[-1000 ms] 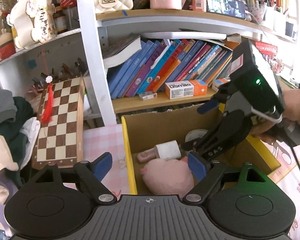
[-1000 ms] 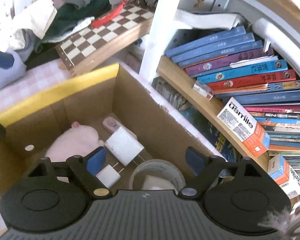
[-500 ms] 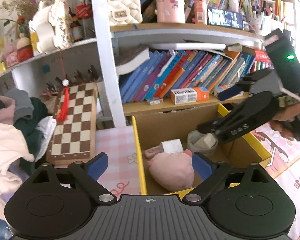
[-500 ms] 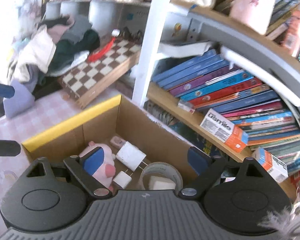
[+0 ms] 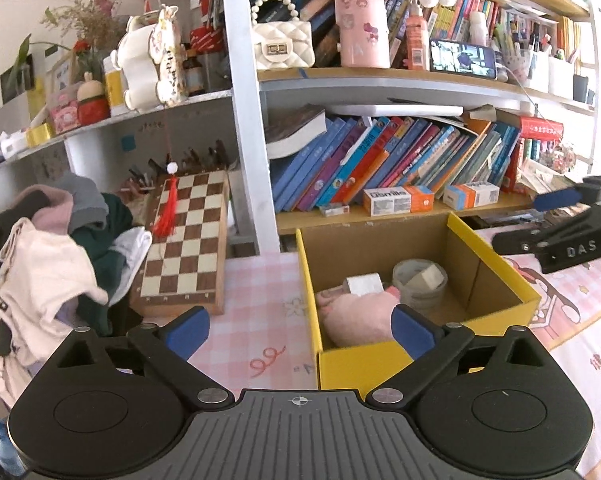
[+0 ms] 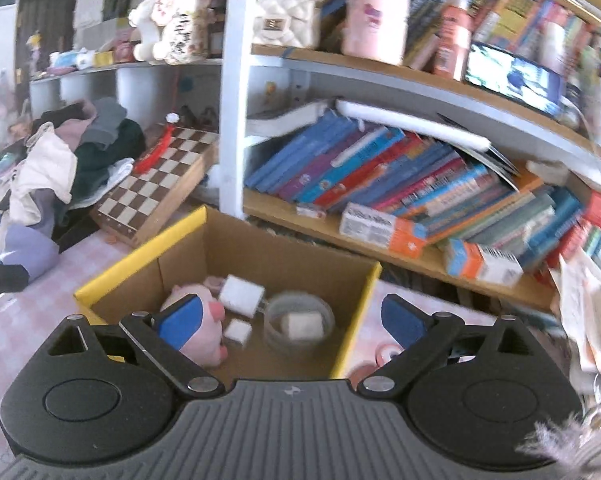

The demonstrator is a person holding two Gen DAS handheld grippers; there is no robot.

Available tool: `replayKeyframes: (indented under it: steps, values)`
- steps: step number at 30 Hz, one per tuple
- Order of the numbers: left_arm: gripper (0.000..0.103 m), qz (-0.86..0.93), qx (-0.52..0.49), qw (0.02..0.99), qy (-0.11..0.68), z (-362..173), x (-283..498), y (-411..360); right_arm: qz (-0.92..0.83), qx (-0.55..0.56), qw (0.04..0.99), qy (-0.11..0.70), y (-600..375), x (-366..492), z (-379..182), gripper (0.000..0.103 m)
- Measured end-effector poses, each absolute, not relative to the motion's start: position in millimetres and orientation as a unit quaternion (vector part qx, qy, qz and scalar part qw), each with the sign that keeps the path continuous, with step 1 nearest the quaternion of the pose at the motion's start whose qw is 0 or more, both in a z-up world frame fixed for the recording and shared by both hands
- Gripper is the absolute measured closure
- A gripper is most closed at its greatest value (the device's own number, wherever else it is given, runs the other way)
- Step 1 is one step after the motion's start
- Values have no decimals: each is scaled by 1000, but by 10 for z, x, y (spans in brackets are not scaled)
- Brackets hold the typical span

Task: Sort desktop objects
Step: 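Withdraw both tools from the box and move toward the white watch and grey toy car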

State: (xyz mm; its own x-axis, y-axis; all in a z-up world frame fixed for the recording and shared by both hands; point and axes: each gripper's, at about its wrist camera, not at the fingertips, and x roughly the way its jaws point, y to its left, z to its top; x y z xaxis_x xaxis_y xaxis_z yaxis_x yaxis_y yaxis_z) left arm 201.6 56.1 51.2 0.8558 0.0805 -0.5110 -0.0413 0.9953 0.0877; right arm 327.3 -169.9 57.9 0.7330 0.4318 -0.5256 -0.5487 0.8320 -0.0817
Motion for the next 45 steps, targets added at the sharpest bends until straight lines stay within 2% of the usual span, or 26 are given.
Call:
replayKeyframes:
  steps: [12,25,45]
  values:
    - [4,15,36,958,286,336,1584,487,221,-95,927,288,-1823,2584,306,5]
    - [4,16,39,950,310,19,1123,392,183,-120,927,306,-1599,1824,-121,3]
    - [4,7,46,937,347,-318,841,260,180,-105,913,350,-1436,1396,-455,3]
